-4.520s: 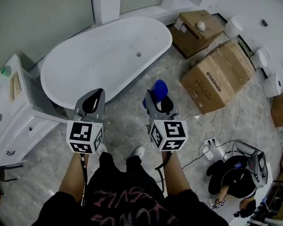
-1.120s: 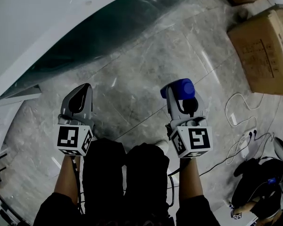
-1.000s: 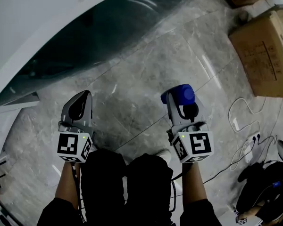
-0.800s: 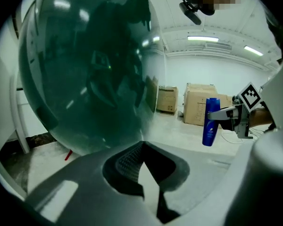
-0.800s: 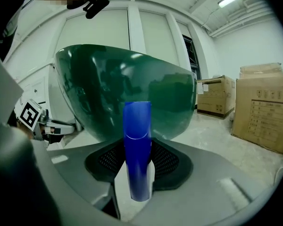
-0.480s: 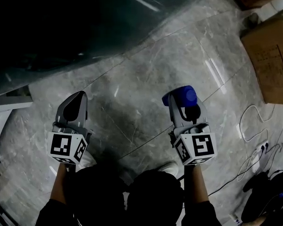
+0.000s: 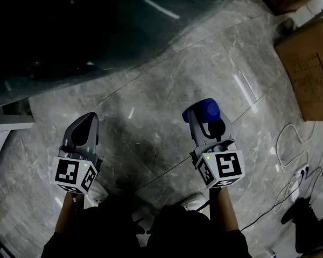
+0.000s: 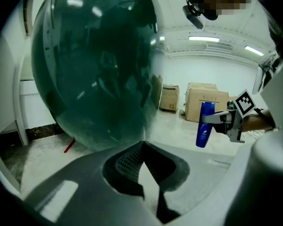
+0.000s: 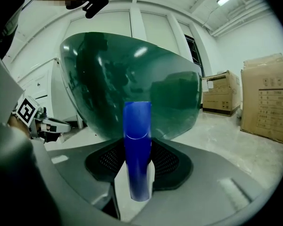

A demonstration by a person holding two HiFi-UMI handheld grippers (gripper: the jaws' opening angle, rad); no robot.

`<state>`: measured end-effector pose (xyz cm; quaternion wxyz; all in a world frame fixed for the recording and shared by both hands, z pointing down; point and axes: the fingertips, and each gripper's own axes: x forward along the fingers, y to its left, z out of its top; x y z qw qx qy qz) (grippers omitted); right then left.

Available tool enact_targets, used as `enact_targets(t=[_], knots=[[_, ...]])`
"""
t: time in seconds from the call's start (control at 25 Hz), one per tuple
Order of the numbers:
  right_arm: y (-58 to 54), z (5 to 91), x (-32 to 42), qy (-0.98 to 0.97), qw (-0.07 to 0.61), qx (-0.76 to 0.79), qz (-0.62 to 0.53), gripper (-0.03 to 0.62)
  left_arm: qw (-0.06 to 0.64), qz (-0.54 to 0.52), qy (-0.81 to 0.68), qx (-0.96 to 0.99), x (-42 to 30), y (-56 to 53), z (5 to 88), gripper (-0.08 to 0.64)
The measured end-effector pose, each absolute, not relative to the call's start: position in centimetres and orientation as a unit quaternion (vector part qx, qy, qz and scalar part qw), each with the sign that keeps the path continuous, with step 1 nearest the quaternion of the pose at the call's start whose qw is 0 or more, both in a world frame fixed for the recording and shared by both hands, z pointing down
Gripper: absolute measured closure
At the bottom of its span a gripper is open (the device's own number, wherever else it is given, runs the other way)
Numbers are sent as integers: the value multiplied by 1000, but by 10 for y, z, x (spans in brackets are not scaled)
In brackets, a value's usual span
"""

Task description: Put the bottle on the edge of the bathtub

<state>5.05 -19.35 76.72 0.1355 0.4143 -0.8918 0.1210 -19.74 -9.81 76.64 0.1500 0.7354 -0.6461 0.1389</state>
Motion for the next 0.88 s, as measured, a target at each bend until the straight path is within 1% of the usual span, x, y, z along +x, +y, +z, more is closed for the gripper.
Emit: enact_targets(t=[0.24, 0.68, 0.88], knots=[[-199, 774, 32, -901, 137, 398, 102, 405, 154, 128, -645, 738, -204, -91, 779, 560], [-223, 780, -12, -919, 129, 367, 69, 406, 159, 146, -640, 737, -219, -70, 797, 559], [-231, 790, -36, -925, 134, 350, 64, 406, 145, 150, -649, 732, -228, -75, 798, 560]])
